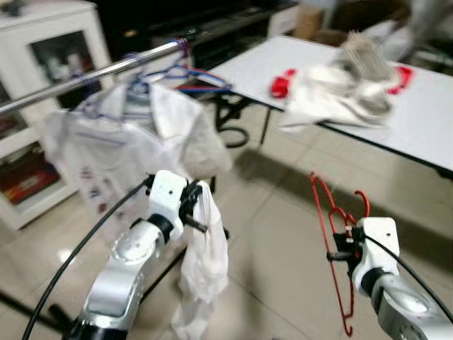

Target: Hang hanger

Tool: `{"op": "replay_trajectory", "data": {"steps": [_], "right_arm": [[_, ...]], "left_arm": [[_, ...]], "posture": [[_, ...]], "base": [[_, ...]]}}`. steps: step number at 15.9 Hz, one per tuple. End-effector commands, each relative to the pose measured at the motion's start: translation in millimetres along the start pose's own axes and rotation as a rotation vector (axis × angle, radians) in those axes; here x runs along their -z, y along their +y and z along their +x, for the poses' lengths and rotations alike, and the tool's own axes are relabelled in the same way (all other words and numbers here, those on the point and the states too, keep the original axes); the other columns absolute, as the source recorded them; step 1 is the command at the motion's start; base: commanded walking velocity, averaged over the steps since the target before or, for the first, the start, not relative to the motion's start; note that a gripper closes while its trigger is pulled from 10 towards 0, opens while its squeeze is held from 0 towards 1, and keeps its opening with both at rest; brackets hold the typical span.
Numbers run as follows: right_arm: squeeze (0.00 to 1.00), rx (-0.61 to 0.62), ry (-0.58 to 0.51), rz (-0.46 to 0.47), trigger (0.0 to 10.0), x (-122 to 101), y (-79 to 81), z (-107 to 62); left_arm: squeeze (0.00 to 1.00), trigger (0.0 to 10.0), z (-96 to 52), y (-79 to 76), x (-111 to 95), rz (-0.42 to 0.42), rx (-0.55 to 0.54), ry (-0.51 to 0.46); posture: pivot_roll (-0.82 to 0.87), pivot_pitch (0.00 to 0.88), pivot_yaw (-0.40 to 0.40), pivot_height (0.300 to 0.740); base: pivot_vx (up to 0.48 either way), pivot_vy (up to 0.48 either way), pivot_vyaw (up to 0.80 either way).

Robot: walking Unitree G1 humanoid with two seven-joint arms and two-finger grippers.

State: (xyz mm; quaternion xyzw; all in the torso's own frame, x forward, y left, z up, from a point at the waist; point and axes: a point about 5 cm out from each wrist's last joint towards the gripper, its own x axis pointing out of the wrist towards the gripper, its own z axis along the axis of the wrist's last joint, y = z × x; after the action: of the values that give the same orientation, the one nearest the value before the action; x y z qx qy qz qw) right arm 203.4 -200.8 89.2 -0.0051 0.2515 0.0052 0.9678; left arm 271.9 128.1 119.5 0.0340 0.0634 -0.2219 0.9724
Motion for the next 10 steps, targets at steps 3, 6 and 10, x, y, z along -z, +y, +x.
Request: {"op": "replay_trajectory", "data": {"steps": [3,6,10], "right_arm": [[0.0,0.057,-0.044,-0.019,10.0,-12,-8.4,1.7],[0.0,0.044,-0.117,-0.054,10.0,-27,-7.1,4.4],[0.0,0.007,-0.178,-0.053,10.0,-37,-3.6,5.8]], "left_arm": [[0.0,10.0,10.8,0.0,-12,0.009,-0.002,-0.041],[0.0,10.0,21.3,-0.3,-20,0.012,0.0,-0.068],[0.0,10.0,30.4,-1.1,-31,0.011,0.017,-0.101]], "posture": [[0.0,0.0,0.011,0.74],[-0.01,0.0,0.013,0.74],[-0.01,0.0,0.014,0.74]], "base": [[0.321,0.0,-0.73],[0.36,0.0,0.0],[0.41,0.0,0.0]]}}
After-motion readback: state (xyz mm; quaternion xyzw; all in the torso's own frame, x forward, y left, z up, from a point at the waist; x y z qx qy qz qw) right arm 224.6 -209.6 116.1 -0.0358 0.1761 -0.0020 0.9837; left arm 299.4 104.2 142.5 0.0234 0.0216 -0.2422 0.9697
